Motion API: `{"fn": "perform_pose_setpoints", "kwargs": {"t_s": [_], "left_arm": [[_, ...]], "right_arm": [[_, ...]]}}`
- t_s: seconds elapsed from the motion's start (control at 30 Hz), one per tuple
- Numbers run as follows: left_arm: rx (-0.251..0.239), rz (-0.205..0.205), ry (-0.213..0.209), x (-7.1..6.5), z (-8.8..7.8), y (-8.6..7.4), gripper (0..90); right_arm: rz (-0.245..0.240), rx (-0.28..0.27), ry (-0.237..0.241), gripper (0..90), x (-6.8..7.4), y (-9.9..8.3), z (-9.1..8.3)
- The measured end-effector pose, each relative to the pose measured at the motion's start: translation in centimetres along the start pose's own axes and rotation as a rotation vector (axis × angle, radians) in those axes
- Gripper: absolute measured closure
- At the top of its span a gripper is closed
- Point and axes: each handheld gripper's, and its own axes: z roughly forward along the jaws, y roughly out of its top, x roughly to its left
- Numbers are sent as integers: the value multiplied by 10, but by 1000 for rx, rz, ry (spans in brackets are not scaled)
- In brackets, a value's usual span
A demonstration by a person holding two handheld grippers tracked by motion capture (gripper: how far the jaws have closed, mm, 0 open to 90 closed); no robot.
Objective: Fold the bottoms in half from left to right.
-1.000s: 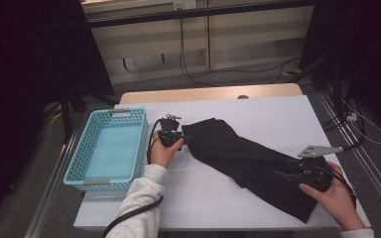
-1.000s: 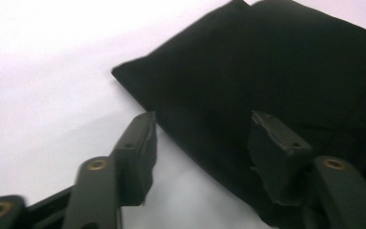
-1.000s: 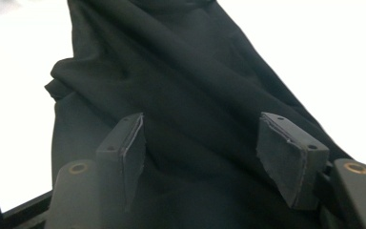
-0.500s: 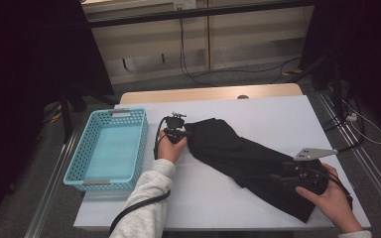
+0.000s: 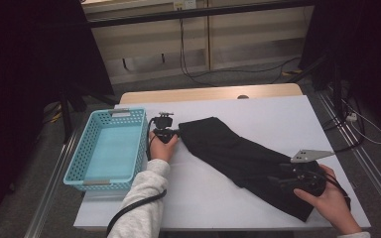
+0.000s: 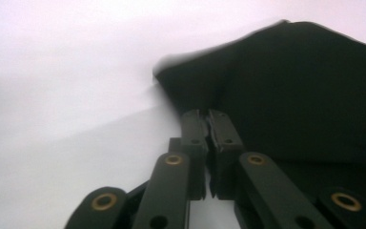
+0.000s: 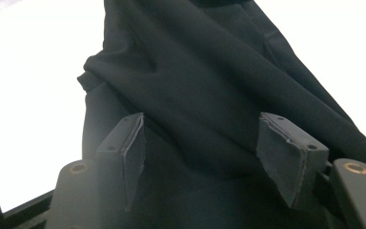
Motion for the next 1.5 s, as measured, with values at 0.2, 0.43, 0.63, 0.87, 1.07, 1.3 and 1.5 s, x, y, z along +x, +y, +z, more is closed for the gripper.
{"fn": "perform_pose_setpoints", "kwargs": {"t_s": [0.2, 0.43, 0.63, 0.87, 1.07, 1.3, 1.5], "left_arm": [[22, 14, -16, 3, 2, 8, 642], [64, 76, 33, -2, 27, 18, 463], [95, 102, -21, -11, 31, 22, 734], [94, 72, -21, -14, 28, 22, 854], [44, 5, 10, 2, 13, 25, 865], [7, -53, 84, 13, 1, 15, 862], [17, -50, 94, 12, 0, 11, 857]], "right_arm": [[-8, 7, 9, 342, 1, 0, 3], [-13, 4, 21, 341, 3, 1, 3], [-17, 5, 29, 340, 6, 0, 2], [-51, 36, 52, 358, 20, -3, 8], [-79, 69, 81, 386, 32, -6, 17], [-143, 109, 89, 421, 48, -8, 29], [-176, 106, 78, 460, 56, -6, 33]]}}
